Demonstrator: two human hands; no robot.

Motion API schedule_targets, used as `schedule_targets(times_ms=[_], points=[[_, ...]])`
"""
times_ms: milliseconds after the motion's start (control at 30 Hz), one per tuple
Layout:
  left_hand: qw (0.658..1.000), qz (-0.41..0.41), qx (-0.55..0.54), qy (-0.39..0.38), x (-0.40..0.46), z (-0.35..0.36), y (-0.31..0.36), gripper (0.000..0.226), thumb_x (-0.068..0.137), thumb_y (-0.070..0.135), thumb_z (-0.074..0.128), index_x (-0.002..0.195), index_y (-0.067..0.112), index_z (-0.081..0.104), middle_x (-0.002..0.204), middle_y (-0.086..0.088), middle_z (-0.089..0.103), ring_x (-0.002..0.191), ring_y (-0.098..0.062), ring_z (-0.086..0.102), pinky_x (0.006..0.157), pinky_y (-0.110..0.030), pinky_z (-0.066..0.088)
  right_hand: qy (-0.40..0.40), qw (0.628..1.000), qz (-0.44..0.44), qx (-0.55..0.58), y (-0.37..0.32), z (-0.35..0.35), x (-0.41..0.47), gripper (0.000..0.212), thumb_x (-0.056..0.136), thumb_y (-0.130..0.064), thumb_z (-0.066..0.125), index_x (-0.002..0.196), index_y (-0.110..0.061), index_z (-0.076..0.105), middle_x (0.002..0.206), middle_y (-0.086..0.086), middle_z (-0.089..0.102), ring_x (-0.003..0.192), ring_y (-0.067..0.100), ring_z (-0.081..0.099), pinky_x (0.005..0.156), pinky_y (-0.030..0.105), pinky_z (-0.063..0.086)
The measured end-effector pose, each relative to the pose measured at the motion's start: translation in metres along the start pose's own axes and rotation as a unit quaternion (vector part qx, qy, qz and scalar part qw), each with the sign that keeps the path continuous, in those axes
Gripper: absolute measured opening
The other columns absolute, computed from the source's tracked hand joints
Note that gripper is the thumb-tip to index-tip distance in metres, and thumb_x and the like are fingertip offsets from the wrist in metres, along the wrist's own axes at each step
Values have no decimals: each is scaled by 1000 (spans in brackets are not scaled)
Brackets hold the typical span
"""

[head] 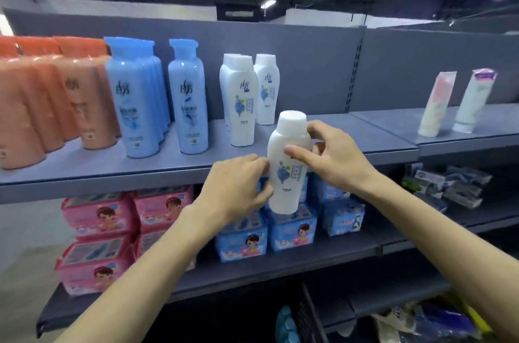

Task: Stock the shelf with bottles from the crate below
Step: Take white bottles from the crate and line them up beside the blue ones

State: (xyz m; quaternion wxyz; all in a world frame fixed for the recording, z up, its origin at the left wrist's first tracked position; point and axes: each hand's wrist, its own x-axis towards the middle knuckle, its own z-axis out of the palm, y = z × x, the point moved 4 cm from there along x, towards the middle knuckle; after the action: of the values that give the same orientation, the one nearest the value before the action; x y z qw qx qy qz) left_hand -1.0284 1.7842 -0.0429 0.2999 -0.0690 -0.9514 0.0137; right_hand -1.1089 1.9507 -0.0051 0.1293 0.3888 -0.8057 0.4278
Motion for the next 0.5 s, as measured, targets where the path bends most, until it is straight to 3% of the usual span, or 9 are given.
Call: schedule_targets(times_ms=[100,200,400,500], points=[[1000,4,10,24,26,-23,0,23,86,47,47,92,26,53,84,8,58,78,-17,58,59,-33,47,25,1000,-14,1,-14,-21,24,32,88,-38,72,111,-18,62,94,-13,66,58,-12,52,56,8,37],[999,0,6,40,48,-44,-1,20,86,45,49,91,25,51,86,9,59,81,-18,58,62,-34,48,37,999,-29,-3,-27,-39,46,32,88,-40,72,110,-18,62,79,-17,60,59,-10,52,57,8,37],[1000,-11,3,18,72,-67,-7,25,89,46,49,109,31,47,94,14,52,90,-17,54,71,-35,47,47,998,-29,25,-29,-64,87,37,90,-43,68,115,-16,62,91,-13,65,66,-6,56,65,19,47],[1000,-10,8,7,82,-67,-7,28,89,44,48,114,31,46,100,13,56,94,-16,55,71,-34,48,41,999,-20,9,-23,-62,100,34,91,-40,68,114,-15,62,87,-14,62,66,-6,55,58,12,45]])
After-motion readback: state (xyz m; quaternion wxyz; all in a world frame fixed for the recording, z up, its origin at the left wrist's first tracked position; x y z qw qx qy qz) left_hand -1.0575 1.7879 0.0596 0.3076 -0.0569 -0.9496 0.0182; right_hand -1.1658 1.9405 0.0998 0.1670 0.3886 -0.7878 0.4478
